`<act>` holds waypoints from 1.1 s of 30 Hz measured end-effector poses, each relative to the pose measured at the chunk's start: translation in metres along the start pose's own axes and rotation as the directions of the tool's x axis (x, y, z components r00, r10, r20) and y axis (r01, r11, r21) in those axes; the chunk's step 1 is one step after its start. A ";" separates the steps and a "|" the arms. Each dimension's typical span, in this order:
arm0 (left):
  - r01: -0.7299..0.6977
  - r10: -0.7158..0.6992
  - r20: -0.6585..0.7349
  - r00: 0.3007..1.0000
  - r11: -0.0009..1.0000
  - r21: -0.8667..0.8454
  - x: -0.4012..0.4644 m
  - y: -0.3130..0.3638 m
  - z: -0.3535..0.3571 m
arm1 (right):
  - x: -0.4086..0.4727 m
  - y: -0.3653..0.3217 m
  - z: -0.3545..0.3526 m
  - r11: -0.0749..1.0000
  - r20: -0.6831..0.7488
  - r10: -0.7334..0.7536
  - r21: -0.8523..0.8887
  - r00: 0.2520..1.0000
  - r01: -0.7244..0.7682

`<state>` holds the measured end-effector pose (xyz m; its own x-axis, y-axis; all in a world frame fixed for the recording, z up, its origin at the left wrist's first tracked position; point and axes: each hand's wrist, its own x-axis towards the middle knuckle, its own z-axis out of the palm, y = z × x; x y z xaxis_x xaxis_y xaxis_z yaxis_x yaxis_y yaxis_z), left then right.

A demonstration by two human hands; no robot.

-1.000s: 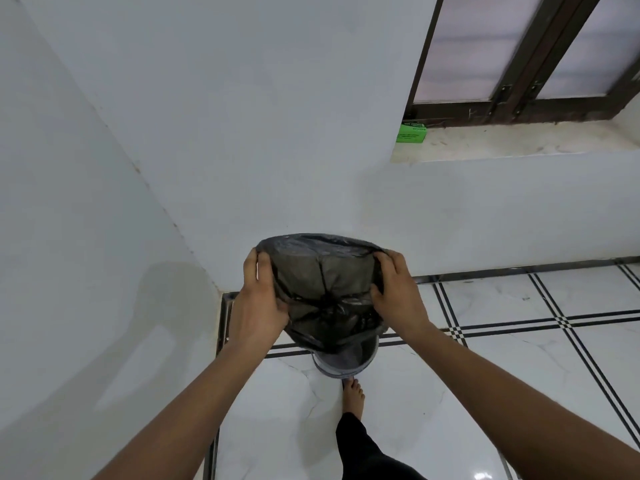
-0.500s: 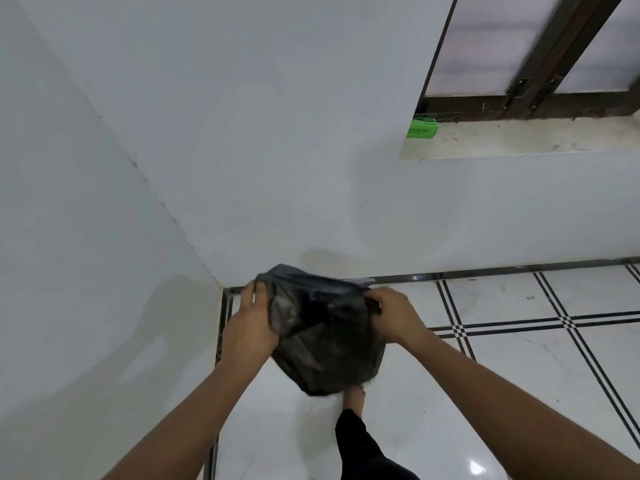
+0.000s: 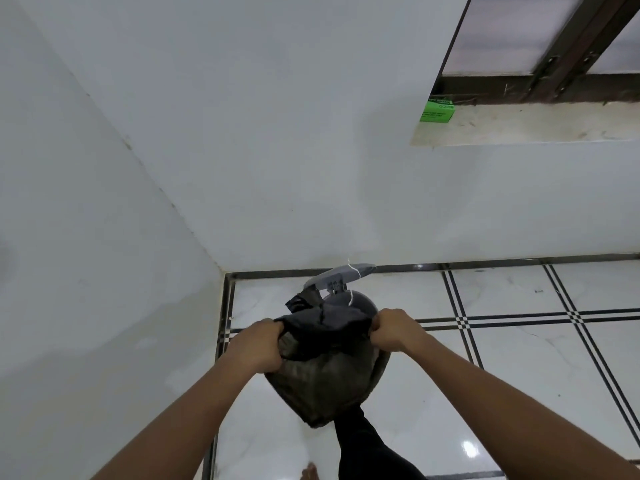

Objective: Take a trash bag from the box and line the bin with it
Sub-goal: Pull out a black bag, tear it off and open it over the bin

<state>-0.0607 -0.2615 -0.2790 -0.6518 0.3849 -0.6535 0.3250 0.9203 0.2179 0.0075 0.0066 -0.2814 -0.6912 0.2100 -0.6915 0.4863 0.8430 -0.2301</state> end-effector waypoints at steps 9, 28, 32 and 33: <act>0.018 -0.034 -0.098 0.995 0.988 -0.156 0.048 0.020 0.012 | 0.037 0.019 0.003 0.986 -0.236 -0.095 0.109 0.967 0.123; 0.225 -0.241 -0.118 0.963 0.965 -0.136 0.238 0.009 0.180 | 0.266 0.087 0.129 0.937 -0.041 0.059 0.348 0.997 -0.041; 0.231 -0.234 -0.238 0.943 0.972 -0.040 0.289 -0.010 0.226 | 0.325 0.101 0.171 0.768 0.002 0.156 0.629 0.988 -0.122; 0.227 -0.223 -0.265 0.938 0.974 -0.015 0.302 -0.013 0.236 | 0.339 0.105 0.182 0.698 0.013 0.177 0.704 0.984 -0.135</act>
<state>-0.1000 -0.1736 -0.6498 -0.8656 0.1746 -0.4693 0.1581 0.9846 0.0749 -0.0783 0.0765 -0.6648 -0.5869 0.3496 -0.7303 0.8088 0.2112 -0.5488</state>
